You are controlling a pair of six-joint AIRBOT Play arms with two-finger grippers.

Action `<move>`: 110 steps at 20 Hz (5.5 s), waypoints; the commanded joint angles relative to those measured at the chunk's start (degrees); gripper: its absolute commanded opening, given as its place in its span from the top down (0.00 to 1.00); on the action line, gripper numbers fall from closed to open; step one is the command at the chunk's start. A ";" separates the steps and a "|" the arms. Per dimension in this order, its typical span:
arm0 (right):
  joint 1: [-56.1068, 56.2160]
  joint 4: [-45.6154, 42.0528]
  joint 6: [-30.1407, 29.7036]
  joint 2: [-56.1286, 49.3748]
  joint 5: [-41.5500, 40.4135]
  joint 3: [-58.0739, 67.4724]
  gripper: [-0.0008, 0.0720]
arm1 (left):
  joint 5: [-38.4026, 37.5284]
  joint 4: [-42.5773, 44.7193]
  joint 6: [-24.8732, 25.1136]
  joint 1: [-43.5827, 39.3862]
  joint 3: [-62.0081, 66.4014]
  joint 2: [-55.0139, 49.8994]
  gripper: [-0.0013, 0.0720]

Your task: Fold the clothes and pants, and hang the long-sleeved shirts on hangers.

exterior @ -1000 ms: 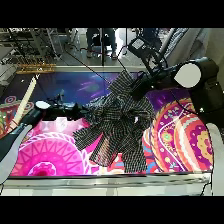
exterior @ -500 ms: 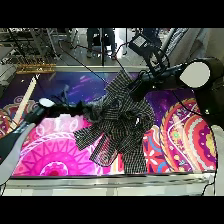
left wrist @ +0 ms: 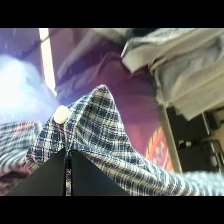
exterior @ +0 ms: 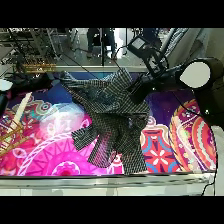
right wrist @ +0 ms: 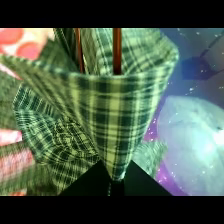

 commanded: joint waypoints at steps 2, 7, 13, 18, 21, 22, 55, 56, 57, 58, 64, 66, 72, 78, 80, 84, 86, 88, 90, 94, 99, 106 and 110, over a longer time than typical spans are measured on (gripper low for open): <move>0.04 -0.33 -5.29 -0.83 7.06 -0.09 0.96 | 1.05 -3.58 -0.52 1.86 1.25 0.46 0.97; 0.04 -2.27 -7.72 -3.15 8.72 -0.20 0.96 | 1.05 -3.98 -0.57 1.86 1.25 0.44 0.97; 0.04 -11.78 -7.52 -4.63 7.17 -0.20 0.96 | -1.81 -3.93 1.68 1.86 1.25 1.57 0.97; 0.42 -13.79 -9.79 -6.47 6.51 -0.20 0.96 | -3.08 -3.93 3.98 1.68 1.25 3.13 0.97; 1.68 -13.35 -12.87 -7.37 6.62 -0.20 0.96 | -3.21 -3.96 6.16 0.96 1.22 3.15 0.97; 2.36 -13.57 -13.00 -7.67 7.15 -0.20 0.96 | -3.26 -3.98 6.40 0.79 1.25 3.17 0.97; -11.80 -34.84 45.22 6.56 -18.08 9.03 0.96 | -28.59 -8.26 12.70 -8.57 -1.77 8.63 0.23; -11.80 -41.59 46.97 6.99 -16.00 9.03 0.96 | -28.63 -8.26 12.70 -8.57 -1.77 8.63 0.23; -11.85 -49.31 48.41 7.19 -12.55 9.03 0.96 | -28.89 -8.26 12.70 -8.57 -1.77 8.63 0.23; -13.16 -55.89 48.50 7.21 -8.39 9.03 0.96 | -29.46 -8.24 12.70 -8.57 -1.77 8.63 0.23; -38.86 -67.45 50.40 8.17 17.18 6.82 0.96 | -34.01 -7.76 12.74 -8.52 -1.77 8.63 0.23; -48.24 -67.43 54.40 9.75 11.19 9.03 0.96 | -35.58 -5.95 12.74 -8.52 -1.77 8.63 0.23; -72.43 -64.57 57.16 8.90 -19.63 11.96 0.96 | -36.52 0.48 12.74 -8.46 -1.79 8.59 0.23; -87.71 -58.77 55.41 3.93 -24.28 11.06 0.95 | -36.50 0.81 12.70 -8.46 -1.79 8.59 0.23; -88.56 -56.30 51.95 4.11 -24.79 7.89 0.95 | -36.48 0.79 12.70 -8.48 -1.77 8.59 0.23; -85.83 -47.50 47.15 5.66 -27.85 7.08 0.11 | -36.44 0.83 12.72 -8.48 -1.79 8.57 0.23; -82.51 -47.21 46.42 8.07 -33.94 7.08 0.03 | -36.68 0.92 12.72 -8.48 -1.79 8.57 0.23; -78.07 -43.63 46.49 11.54 -41.03 7.08 0.03 | -36.57 2.99 12.68 -8.48 -1.70 8.59 0.23; -71.19 -28.89 46.23 15.56 -44.24 7.08 0.03 | -32.59 17.11 6.10 -9.16 -0.61 9.29 0.26; -53.48 -1.09 26.99 15.96 -26.49 5.14 0.03 | -28.63 74.90 -24.72 -14.80 3.78 13.99 0.31; -38.71 -8.31 9.27 11.41 -6.25 -0.96 0.17 | -22.36 70.27 -21.07 -15.72 3.78 22.01 0.32; -38.56 -8.17 9.18 10.08 -6.75 -0.96 0.21 | -21.90 67.17 -21.11 -15.69 3.56 22.08 0.32; -38.56 -8.17 9.18 10.08 -6.75 -0.96 0.21 | -21.92 67.17 -21.11 -15.69 3.56 21.35 0.32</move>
